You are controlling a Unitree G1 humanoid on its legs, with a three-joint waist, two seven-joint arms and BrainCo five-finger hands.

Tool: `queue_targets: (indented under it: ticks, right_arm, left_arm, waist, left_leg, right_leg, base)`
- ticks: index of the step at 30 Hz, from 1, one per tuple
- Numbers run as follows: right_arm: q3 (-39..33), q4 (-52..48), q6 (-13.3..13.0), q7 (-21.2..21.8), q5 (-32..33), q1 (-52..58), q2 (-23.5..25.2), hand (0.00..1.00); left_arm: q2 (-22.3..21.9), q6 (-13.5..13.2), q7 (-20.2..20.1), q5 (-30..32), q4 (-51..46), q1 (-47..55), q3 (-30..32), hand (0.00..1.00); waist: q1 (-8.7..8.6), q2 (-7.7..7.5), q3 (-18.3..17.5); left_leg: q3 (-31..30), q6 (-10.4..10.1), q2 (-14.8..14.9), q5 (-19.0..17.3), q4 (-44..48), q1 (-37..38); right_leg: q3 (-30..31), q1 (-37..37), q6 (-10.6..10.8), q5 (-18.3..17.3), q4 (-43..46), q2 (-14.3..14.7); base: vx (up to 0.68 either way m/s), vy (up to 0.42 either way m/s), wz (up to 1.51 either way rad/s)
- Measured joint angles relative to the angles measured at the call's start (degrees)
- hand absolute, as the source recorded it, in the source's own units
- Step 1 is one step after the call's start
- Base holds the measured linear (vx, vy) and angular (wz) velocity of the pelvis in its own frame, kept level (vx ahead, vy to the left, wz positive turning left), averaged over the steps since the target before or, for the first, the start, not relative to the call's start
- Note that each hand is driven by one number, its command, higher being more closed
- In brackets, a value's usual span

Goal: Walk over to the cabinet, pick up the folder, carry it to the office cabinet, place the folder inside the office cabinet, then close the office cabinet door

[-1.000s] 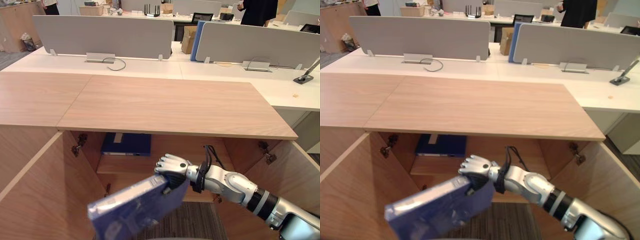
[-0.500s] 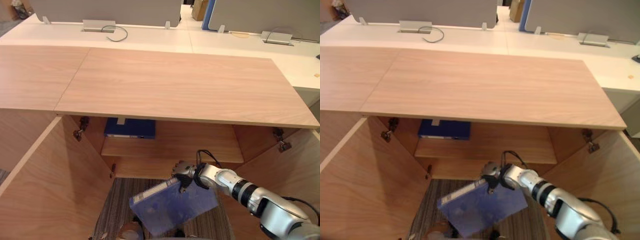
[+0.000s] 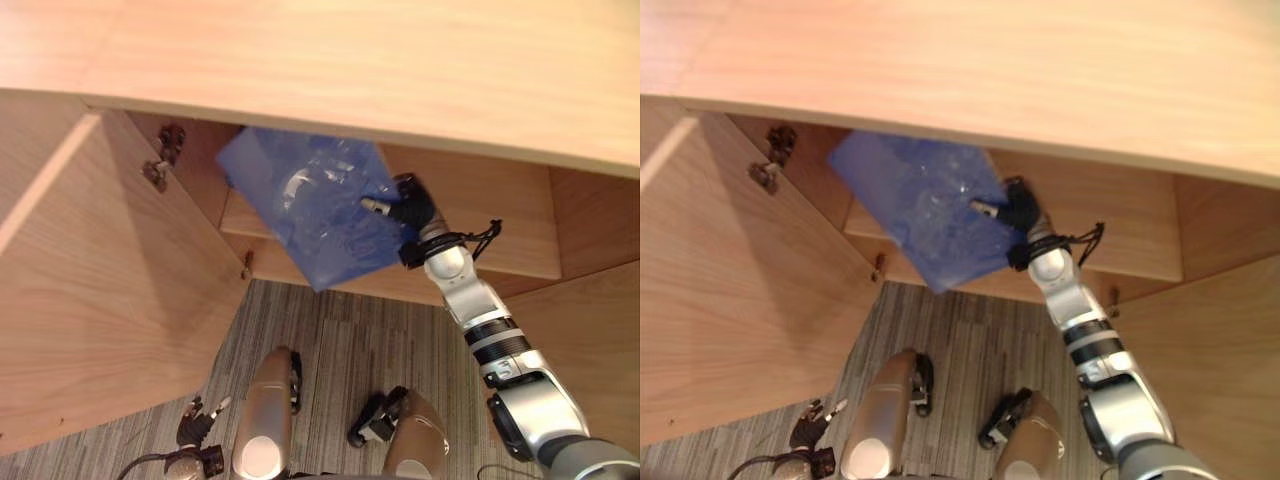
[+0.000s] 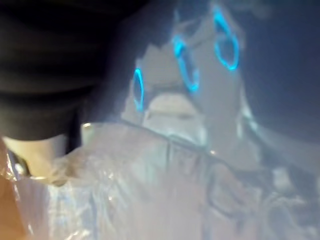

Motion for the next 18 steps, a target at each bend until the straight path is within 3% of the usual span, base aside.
queue_targets:
  ticks: [5,13,16,18]
  right_arm:
    - [-10.4,-0.1,0.0,-5.1,17.9,-1.8,2.5,1.0]
    - [-17.7,12.1,-0.6,-5.5,55.2,-12.9,2.9,1.0]
    - [-20.9,14.2,-0.8,-6.6,62.9,-17.1,2.7,1.0]
    - [-24.1,14.5,-3.4,-8.0,72.6,-19.8,2.3,1.0]
  left_arm:
    - [-1.4,0.6,1.2,0.0,-0.8,-1.1,0.4,0.0]
    - [-1.5,1.2,3.1,-2.8,-0.9,-1.8,0.9,0.0]
    - [-2.1,1.2,3.4,-3.7,-1.3,-1.8,0.9,0.0]
    - [-3.3,1.3,3.7,-3.8,-2.7,-1.8,0.5,0.0]
  waist:
    - [-0.19,0.94,2.0]
    - [0.0,1.7,2.3]
    - [0.7,1.9,2.4]
    - [1.58,2.48,2.7]
  left_leg:
    - [0.7,0.9,-0.4,-2.7,7.3,-5.5]
    - [-1.0,0.5,-1.5,-1.9,9.0,-10.7]
    - [-1.5,0.2,-2.0,-1.5,9.0,-11.9]
    - [-2.2,0.1,-2.7,-1.2,9.0,-12.7]
  right_leg:
    - [2.6,-6.2,0.0,-3.8,8.9,-3.4]
    - [1.3,-10.0,-0.9,-4.9,12.0,-5.1]
    - [0.9,-10.6,-0.9,-4.9,12.1,-5.3]
    - [0.2,-10.5,-0.8,-5.0,12.2,-5.7]
  base:
    - [-0.02,0.046,0.03]
    - [0.0,0.014,0.13]
    - [0.05,-0.017,0.16]
    - [0.06,-0.012,0.23]
